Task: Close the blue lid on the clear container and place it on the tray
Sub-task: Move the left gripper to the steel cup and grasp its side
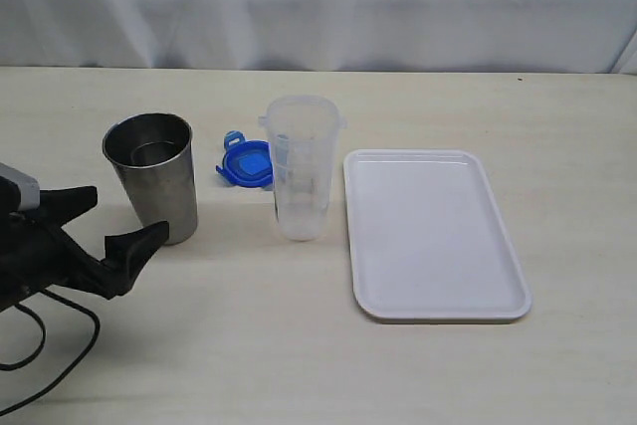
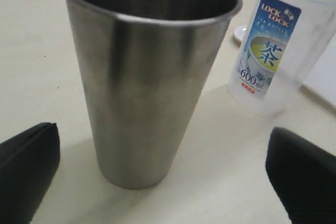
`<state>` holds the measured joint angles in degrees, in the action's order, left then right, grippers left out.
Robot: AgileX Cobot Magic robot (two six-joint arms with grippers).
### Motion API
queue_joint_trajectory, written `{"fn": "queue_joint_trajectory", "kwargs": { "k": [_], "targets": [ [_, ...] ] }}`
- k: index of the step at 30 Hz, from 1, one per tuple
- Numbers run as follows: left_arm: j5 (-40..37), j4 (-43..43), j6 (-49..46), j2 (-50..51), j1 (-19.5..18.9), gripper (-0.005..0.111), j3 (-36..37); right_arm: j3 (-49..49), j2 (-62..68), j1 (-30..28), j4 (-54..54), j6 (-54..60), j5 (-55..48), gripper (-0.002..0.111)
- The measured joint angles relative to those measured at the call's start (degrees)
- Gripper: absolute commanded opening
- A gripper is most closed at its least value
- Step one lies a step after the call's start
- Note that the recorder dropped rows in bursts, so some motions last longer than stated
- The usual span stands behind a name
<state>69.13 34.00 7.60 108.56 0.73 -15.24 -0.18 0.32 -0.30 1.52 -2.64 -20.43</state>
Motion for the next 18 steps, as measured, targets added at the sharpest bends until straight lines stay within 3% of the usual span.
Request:
{"fn": "queue_joint_trajectory", "kwargs": {
  "k": [18],
  "targets": [
    [0.14, 4.52, 0.43, 7.25, 0.0, 0.105, -10.22, 0.0, 0.0, 0.0, 0.0, 0.0, 0.0, 0.005]
  ]
}}
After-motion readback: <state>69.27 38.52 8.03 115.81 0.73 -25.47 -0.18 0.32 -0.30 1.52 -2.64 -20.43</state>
